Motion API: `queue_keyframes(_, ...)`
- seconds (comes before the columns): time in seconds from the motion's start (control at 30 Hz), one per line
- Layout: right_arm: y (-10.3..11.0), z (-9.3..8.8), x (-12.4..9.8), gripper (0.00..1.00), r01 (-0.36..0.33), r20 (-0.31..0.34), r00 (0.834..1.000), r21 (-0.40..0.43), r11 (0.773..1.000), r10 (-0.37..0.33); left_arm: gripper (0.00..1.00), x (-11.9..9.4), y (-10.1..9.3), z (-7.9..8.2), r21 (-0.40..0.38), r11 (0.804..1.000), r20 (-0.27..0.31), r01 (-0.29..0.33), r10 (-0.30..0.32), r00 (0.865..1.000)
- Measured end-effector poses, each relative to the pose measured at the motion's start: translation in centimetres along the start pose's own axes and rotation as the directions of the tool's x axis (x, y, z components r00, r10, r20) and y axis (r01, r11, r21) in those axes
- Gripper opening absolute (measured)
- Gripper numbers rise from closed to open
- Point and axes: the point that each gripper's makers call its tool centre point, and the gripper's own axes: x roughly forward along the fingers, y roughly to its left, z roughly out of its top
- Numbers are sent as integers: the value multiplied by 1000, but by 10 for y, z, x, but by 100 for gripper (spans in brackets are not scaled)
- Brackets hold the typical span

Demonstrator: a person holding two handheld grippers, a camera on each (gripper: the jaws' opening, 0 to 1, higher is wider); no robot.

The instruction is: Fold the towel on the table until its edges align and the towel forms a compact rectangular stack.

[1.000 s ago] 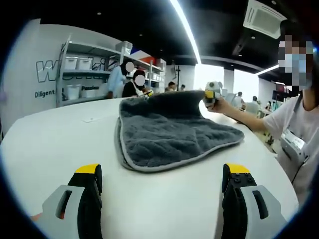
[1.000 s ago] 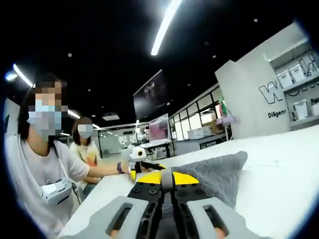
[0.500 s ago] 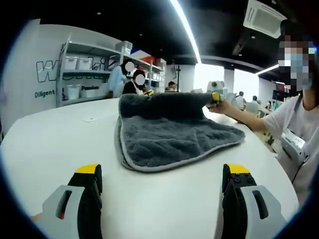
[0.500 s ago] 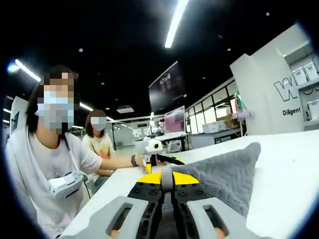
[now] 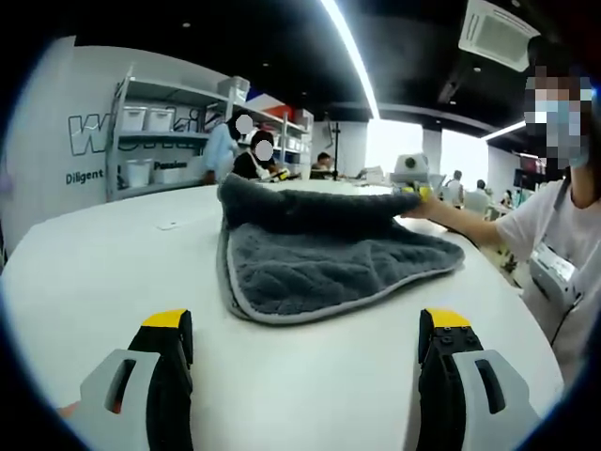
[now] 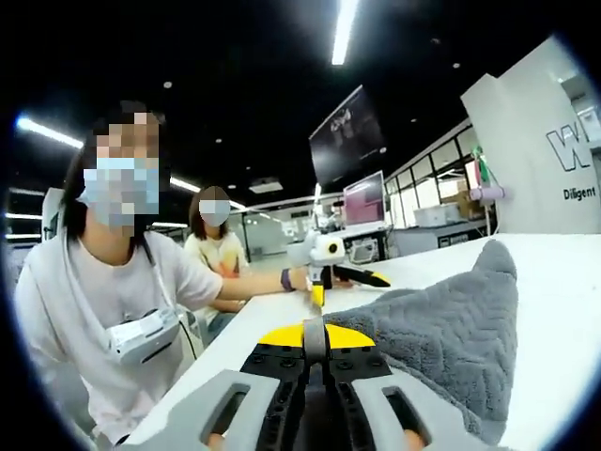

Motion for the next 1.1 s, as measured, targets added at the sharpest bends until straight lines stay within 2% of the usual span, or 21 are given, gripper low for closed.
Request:
queue_keyframes(0.2, 6, -7, 7, 1, -28, -34, 999, -6, 1000, 28, 99, 1, -3, -1, 2, 1000, -3, 0, 0, 1000)
queue_keyframes(0.4, 10, -5, 9, 1, -27, -16, 1000, -3, 1000, 27, 99, 2, -6, -2, 2, 1000, -4, 1, -1, 1000)
queue_keyframes(0.9, -2, 26, 0, 1, 37, 116, 993, 4, 999, -38, 98, 2, -5, -4, -1, 1000, -3, 1, -1, 1000)
queue_keyframes(1.03, -4, 31, -1, 1, 47, 117, 992, -11, 999, -46, 98, 2, -5, -5, 0, 1000, -10, 0, 0, 1000)
queue_keyframes(1.1, -3, 38, -2, 1, 48, 149, 988, -14, 999, -45, 98, 2, -4, -5, -1, 1000, -9, 1, -1, 1000)
